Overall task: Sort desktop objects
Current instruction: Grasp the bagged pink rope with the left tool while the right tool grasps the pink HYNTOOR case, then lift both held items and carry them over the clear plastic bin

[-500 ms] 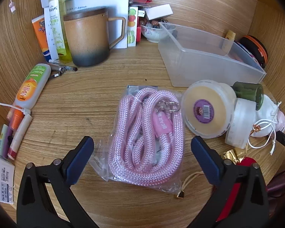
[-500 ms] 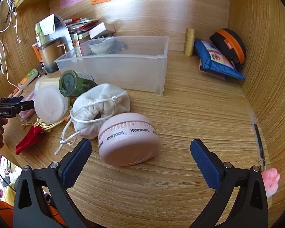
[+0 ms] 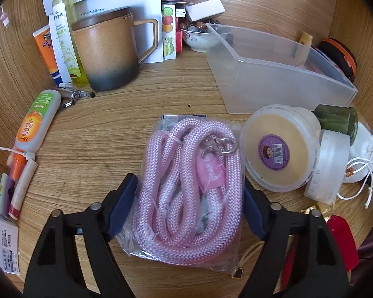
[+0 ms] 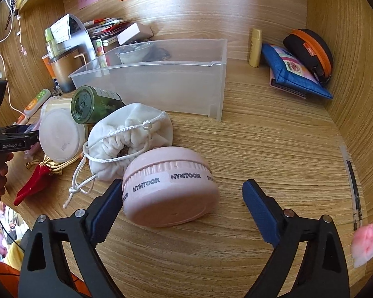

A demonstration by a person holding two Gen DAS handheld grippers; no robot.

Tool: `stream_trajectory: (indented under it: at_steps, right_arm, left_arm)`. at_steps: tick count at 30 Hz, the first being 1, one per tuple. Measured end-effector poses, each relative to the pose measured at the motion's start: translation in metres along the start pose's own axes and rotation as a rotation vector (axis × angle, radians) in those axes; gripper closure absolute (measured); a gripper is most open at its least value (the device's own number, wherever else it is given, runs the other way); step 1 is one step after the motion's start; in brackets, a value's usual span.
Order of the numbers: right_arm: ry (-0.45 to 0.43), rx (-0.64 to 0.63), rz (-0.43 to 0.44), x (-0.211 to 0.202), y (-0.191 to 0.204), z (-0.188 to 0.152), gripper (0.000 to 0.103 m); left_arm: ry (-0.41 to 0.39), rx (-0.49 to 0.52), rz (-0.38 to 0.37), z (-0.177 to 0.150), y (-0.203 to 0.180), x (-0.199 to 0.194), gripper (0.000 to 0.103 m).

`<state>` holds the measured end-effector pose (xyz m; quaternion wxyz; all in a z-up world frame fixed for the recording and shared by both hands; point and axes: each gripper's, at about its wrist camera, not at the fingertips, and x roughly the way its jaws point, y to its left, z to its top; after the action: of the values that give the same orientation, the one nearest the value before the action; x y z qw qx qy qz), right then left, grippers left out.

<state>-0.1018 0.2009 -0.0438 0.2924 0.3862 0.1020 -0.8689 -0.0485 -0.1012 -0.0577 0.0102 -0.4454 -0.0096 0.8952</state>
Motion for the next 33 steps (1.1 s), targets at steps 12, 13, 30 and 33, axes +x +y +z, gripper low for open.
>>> stream_trajectory:
  at_steps: [12, 13, 30, 33]
  right_arm:
    - [0.007, -0.021, 0.045, 0.004, 0.001, 0.001, 0.043]
    - [0.008, -0.023, 0.045, 0.004, 0.001, 0.001, 0.043]
    - [-0.036, -0.006, 0.043, -0.017, -0.011, 0.004, 0.043]
    - [-0.046, -0.016, 0.042, -0.021, -0.009, 0.006, 0.043]
  left_arm:
    - [-0.015, 0.034, 0.03, 0.0, -0.011, -0.001, 0.035]
    - [-0.015, 0.035, 0.027, 0.0, -0.011, -0.001, 0.035]
    - [-0.035, -0.003, 0.011, -0.006, -0.011, -0.014, 0.038]
    - [-0.044, -0.024, 0.012, -0.007, -0.007, -0.019, 0.039]
